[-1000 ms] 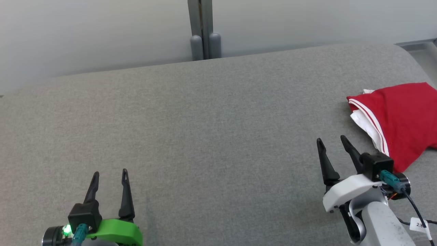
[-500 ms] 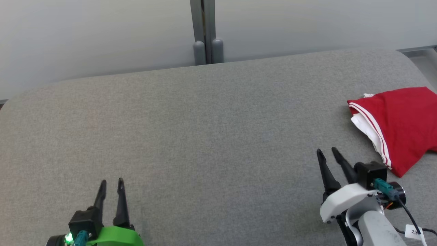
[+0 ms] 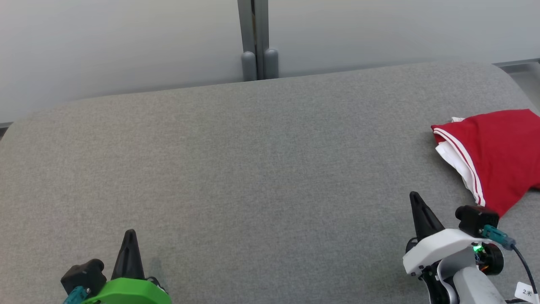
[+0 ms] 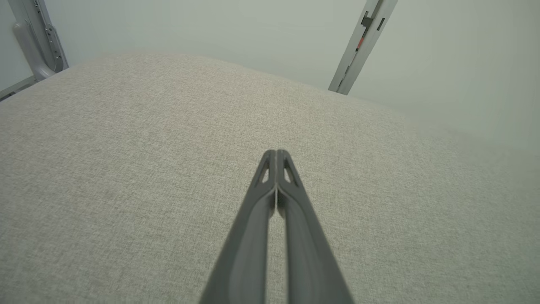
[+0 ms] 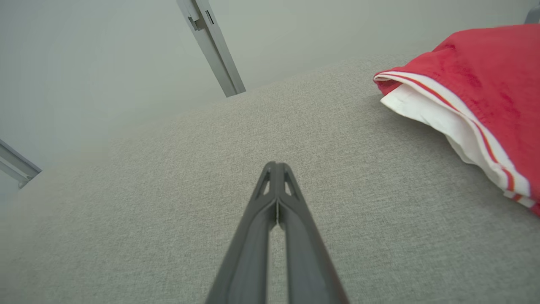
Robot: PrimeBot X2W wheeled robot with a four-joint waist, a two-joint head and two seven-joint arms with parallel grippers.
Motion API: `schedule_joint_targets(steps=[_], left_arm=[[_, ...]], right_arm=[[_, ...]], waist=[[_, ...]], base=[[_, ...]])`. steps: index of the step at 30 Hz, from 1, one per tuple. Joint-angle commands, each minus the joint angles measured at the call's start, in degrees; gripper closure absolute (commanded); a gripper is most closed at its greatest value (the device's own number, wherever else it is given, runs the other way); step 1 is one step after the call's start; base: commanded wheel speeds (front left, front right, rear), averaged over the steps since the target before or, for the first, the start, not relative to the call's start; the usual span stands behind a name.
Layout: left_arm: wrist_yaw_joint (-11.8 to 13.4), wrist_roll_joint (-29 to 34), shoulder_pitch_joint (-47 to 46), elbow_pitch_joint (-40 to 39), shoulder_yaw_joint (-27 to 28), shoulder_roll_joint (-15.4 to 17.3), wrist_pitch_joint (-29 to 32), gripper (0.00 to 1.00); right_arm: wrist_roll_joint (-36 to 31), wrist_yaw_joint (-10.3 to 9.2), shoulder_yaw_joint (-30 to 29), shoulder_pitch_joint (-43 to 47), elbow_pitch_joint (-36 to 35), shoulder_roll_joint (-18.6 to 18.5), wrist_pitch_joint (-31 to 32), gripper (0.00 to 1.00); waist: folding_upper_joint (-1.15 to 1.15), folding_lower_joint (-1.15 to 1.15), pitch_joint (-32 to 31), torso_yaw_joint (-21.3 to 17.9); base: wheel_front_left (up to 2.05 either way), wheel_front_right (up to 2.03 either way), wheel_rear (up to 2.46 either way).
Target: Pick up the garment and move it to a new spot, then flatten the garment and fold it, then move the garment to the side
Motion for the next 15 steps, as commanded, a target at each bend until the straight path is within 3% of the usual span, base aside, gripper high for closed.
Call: schedule_joint_targets(steps=[1, 15], left_arm=[[-0.34, -2.43, -1.7, -1.02, 0.41, 0.21, 0.4, 1.0], [-0.88, -16.58, -2.79, -2.11, 1.78, 0.29, 3.93, 1.0]], right_arm=[[2.4, -0.01, -0.36, -0.61, -1.42, -0.22, 0.4, 1.0], [16.62, -0.02, -1.65, 0.52, -3.95, -0.31, 3.87, 1.0]], waist=[[0.0, 0.0, -0.01, 0.04], [0.0, 0.0, -0.17, 0.51]], base=[[0.0, 0.0, 0.0], [0.0, 0.0, 0.0]])
